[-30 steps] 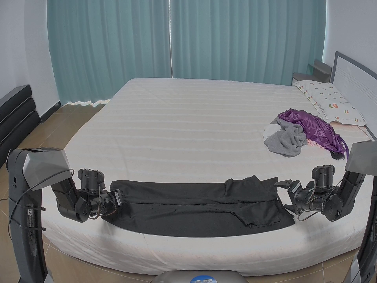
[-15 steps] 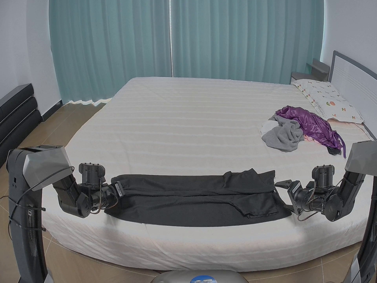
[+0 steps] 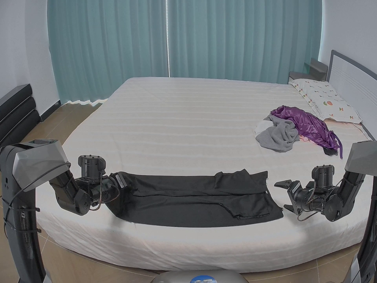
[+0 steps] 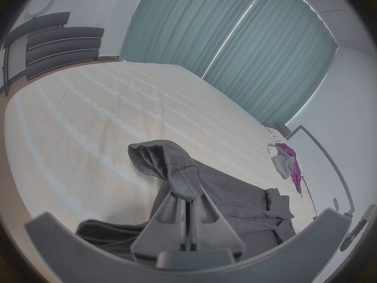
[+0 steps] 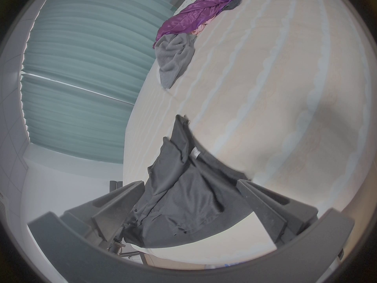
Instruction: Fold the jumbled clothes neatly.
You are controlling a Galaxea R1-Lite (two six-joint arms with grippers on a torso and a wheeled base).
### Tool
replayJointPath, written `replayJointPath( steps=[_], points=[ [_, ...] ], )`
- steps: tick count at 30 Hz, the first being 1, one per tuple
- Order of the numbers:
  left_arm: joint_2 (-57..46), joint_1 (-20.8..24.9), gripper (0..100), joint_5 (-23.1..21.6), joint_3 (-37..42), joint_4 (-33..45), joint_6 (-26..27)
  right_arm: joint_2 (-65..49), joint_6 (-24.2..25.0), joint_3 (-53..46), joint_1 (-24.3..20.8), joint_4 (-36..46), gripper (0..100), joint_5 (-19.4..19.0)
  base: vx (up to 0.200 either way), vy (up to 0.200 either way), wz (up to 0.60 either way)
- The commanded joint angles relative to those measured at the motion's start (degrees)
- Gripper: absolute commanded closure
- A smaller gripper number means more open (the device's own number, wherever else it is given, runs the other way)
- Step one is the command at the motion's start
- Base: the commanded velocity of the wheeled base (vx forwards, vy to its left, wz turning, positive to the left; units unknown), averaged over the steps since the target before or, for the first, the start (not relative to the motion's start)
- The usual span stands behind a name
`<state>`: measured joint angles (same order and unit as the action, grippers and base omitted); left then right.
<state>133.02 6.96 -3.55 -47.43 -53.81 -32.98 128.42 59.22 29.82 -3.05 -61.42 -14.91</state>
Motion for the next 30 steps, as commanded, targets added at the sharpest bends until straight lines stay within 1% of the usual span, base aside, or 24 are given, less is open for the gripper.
replayJointPath(
  steps=[1, 10, 15, 18, 25, 30],
  points=[
    [-3.56, 0.69, 100, 0.12, 0.94, 0.02, -0.16, 0.08, 0.02, 0.06, 0.06, -0.02, 0, -0.03, 0.000, -0.200, 0.00],
    [-8.04, 4.38, 100, 0.91, 1.55, 0.72, -0.16, 0.08, 0.02, 0.06, 0.06, -0.02, 0, -0.03, 0.000, -0.200, 0.00],
    [-8.48, 8.24, 100, 3.20, 0.50, 2.57, -0.16, 0.08, 0.02, -0.02, 0.06, -0.02, 0, -0.03, 0.000, -0.200, 0.00],
    [-8.57, 10.00, 100, 3.72, -0.20, 3.54, -0.16, 0.17, 0.02, -0.11, -0.03, -0.63, 0, -0.03, 0.000, -0.200, 0.00],
    [-8.31, 13.78, 100, 3.90, -4.77, 8.99, -0.07, 0.26, 0.02, -0.20, -0.03, -1.16, 0, -0.03, 0.000, -0.200, 0.00],
    [-7.43, 16.24, 100, 5.74, -9.08, 14.08, -0.07, 0.26, 0.02, -0.20, -0.03, -1.16, 0, -0.03, 0.000, -0.200, 0.00]
  ],
)
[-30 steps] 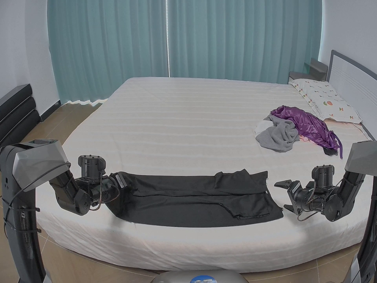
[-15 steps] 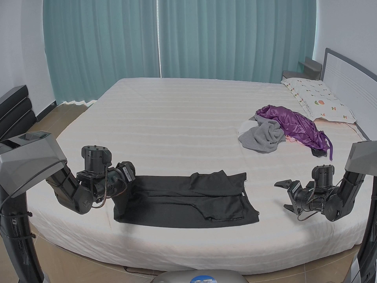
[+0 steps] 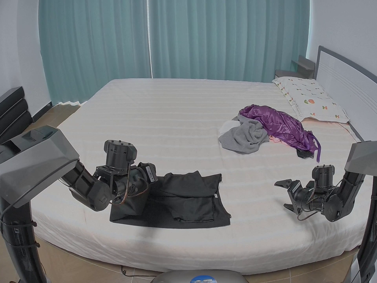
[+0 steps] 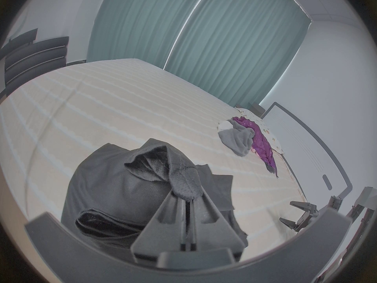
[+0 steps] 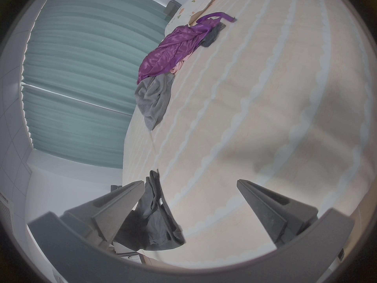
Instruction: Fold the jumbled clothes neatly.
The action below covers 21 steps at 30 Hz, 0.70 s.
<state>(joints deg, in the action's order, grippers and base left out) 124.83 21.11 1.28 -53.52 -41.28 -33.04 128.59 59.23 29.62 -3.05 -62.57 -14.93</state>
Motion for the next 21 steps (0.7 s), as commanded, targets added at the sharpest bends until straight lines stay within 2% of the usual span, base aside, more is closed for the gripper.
replayJointPath(
  steps=[1, 7, 12, 19, 20, 21],
  points=[
    [1.20, 2.53, 100, 1.01, -3.52, 1.99, -0.01, 0.09, 0.00, 0.00, 0.06, 0.00, 0, -0.01, 0.000, -0.200, 0.00],
    [4.37, 5.34, 100, 1.18, -6.07, 3.66, 0.08, 0.09, 0.00, 0.00, -0.03, 0.00, 0, -0.01, 0.000, -0.200, 0.00],
    [7.97, 6.84, 100, 2.32, -9.76, 7.44, -0.01, 0.09, 0.00, 0.00, -0.03, 0.00, 0, -0.01, 0.000, 0.000, 0.00],
    [12.01, 8.33, 100, 5.14, -13.19, 7.53, -0.10, 0.09, -0.08, 0.00, -0.03, 0.00, 0, -0.01, 0.000, 0.000, 0.00],
    [12.54, 8.51, 0, 5.84, -13.81, 7.53, -0.10, 0.09, 0.00, 0.00, -0.03, 0.00, 0, -0.01, 0.000, 0.000, 0.00],
    [12.63, 8.59, 0, 5.93, -13.81, 7.53, -0.10, 0.09, -0.08, 0.00, -0.03, 0.00, 0, -0.01, 0.000, 0.000, 0.00]
  ],
)
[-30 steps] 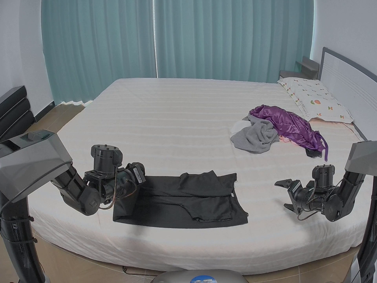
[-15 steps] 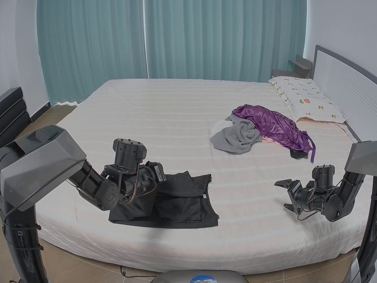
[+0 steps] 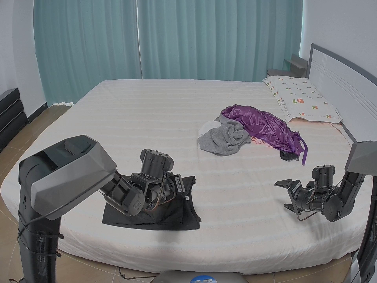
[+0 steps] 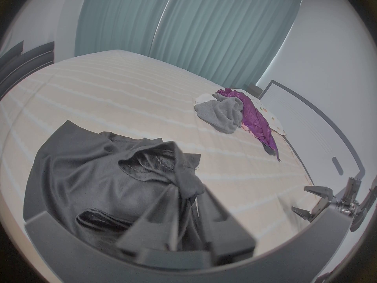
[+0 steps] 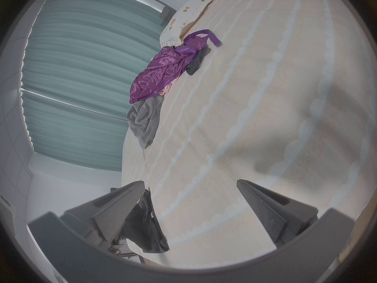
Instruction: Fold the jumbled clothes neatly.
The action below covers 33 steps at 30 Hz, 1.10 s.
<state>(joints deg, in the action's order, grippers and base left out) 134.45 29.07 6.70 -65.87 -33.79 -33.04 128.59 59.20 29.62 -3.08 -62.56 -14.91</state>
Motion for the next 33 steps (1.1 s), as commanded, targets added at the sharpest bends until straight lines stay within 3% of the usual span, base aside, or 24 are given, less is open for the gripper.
replayJointPath(
  steps=[1, 8, 12, 17, 23, 27, 28, 33],
  points=[
    [3.71, 0.90, 0, 1.56, -2.07, 0.04, -0.19, 0.09, -0.05, 0.00, 0.10, -0.02, 0, -0.03, 0.000, 0.000, 0.00],
    [3.19, 1.25, 0, 1.82, -1.46, -0.13, -1.15, 0.09, 0.04, 0.00, 0.01, -0.02, 0, -0.03, 0.000, 0.000, 0.00],
    [-0.94, 1.25, 0, 1.73, 0.39, -0.31, -4.58, 0.09, 0.04, 0.00, 0.01, -0.02, 0, -0.03, 0.000, 0.000, 0.00],
    [-8.15, -1.21, 0, 0.41, 7.24, -1.19, -8.45, 0.09, 0.04, 0.00, 0.01, -0.02, 0, -0.03, 0.000, 0.000, 0.00],
    [-11.32, -7.37, 0, -3.89, 17.09, -8.04, -13.19, 0.09, -0.05, 0.00, 0.01, -0.02, 0, -0.03, 0.000, 0.000, 0.00],
    [-11.58, -10.79, 0, -8.90, 21.04, -12.70, -19.43, 0.09, 0.04, 0.00, 0.01, -0.02, 0, -0.03, 0.000, 0.000, 0.00],
    [-11.67, -12.64, 0, -11.98, 23.15, -15.78, -22.25, 0.09, 0.04, 0.00, 0.01, -0.02, 0, -0.03, 0.000, 0.000, 0.00],
    [-10.96, -15.72, 0, -15.76, 25.79, -20.52, -24.88, 0.09, -0.05, 0.08, 0.01, -0.02, 0, -0.03, 0.000, 0.080, 0.00]
  ],
)
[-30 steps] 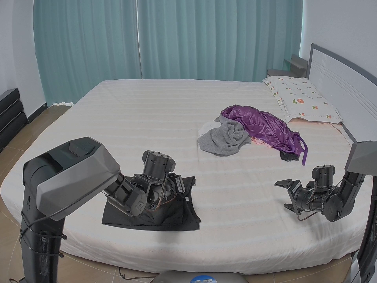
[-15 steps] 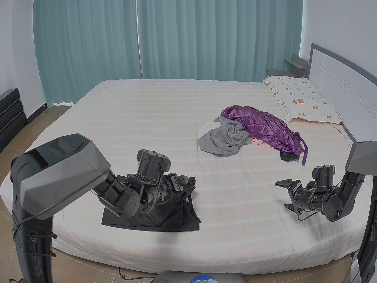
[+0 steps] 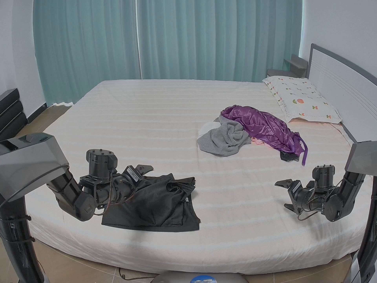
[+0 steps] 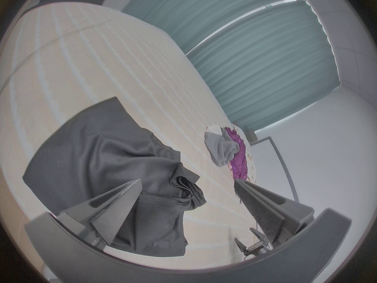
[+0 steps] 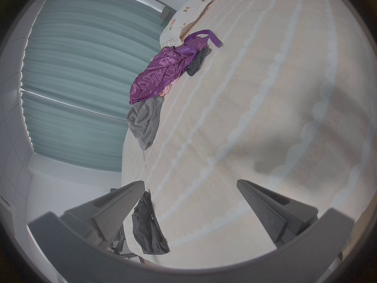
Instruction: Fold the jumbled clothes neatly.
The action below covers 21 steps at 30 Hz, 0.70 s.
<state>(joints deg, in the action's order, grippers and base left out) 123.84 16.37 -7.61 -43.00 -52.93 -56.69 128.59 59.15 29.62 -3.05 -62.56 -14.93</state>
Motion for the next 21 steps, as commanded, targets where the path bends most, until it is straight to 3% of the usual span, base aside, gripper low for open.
replayJointPath(
  steps=[1, 6, 9, 10, 11, 14, 21],
  points=[
    [-0.09, -4.33, 0, -2.50, 3.36, -2.00, -1.59, 0.26, -0.09, 0.52, -0.03, 0.42, 0, 0.08, 0.000, 0.200, 0.00],
    [1.14, -5.91, 0, -2.50, 3.53, -2.09, -1.59, 0.00, -1.14, 1.23, -4.16, 0.86, 0, 1.40, 0.000, 0.200, 0.00],
    [1.84, -6.35, 0, -2.50, 3.71, -2.18, -1.59, -1.58, -1.58, 2.19, -9.61, 2.36, 0, 4.56, 0.000, 0.200, 0.00],
    [1.84, -6.35, 0, -2.50, 3.71, -2.18, -1.59, -1.58, -1.58, 2.19, -9.61, 2.36, 0, 4.56, 0.000, 0.200, 0.00],
    [2.54, -6.53, 0, -2.41, 3.80, -2.35, -1.50, -2.29, -2.64, 4.04, -13.04, 5.87, 0, 7.11, 0.000, 0.200, 0.00],
    [4.12, -6.62, 0, -2.32, 3.80, -2.70, -1.15, -3.08, -4.66, 7.82, -16.64, 12.38, 0, 11.07, 0.000, 0.200, 0.00],
    [4.74, -6.70, 0, -2.32, 3.97, -3.67, -1.15, -3.25, -7.29, 14.06, -21.47, 21.43, 0, 15.11, 0.000, 0.200, 0.00]
  ],
)
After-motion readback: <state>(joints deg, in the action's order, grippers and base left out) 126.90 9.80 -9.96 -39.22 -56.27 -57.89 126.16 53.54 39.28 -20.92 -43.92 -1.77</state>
